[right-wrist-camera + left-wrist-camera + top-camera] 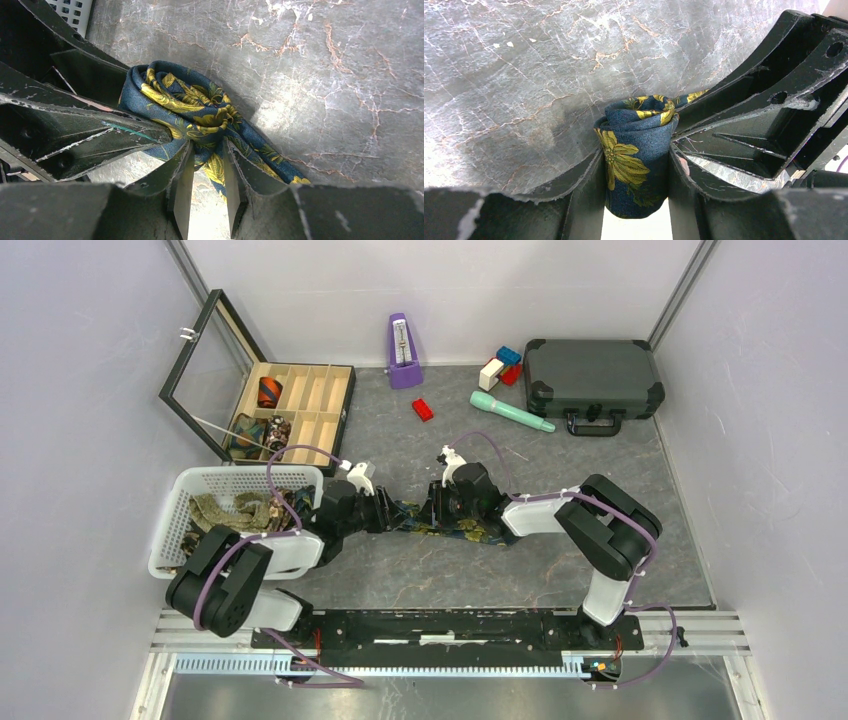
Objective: Roll the ties
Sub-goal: Roll the tie at the center of the board.
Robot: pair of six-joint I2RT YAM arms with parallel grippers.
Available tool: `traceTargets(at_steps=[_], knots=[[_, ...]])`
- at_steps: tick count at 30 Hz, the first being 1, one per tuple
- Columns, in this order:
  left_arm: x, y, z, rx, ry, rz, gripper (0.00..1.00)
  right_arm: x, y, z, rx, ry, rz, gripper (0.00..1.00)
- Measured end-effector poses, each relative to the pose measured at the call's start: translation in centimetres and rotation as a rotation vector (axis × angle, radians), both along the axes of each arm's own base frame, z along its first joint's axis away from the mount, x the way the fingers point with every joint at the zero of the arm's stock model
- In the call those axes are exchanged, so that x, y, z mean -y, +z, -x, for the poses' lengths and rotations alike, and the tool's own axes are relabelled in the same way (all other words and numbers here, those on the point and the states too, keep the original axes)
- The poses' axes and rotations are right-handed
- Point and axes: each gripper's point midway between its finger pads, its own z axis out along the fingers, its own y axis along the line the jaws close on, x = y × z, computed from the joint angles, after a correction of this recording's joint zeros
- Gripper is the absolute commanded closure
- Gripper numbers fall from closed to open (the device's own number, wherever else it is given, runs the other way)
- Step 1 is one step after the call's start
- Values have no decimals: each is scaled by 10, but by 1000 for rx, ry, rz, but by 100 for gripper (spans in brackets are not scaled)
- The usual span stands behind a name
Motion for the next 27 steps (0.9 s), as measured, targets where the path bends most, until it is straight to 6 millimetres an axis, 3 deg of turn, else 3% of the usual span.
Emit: traceTargets(at_steps=[12, 22, 27], knots=[[-11, 2, 3, -24, 34, -59, 72, 9, 1, 5, 3, 8, 39, 52], [-16, 4, 4, -50, 71, -147, 73, 28, 27, 7, 64, -9, 43, 51], [-14, 7, 5, -57, 79, -217, 73, 40, 27, 9, 75, -24, 62, 51]])
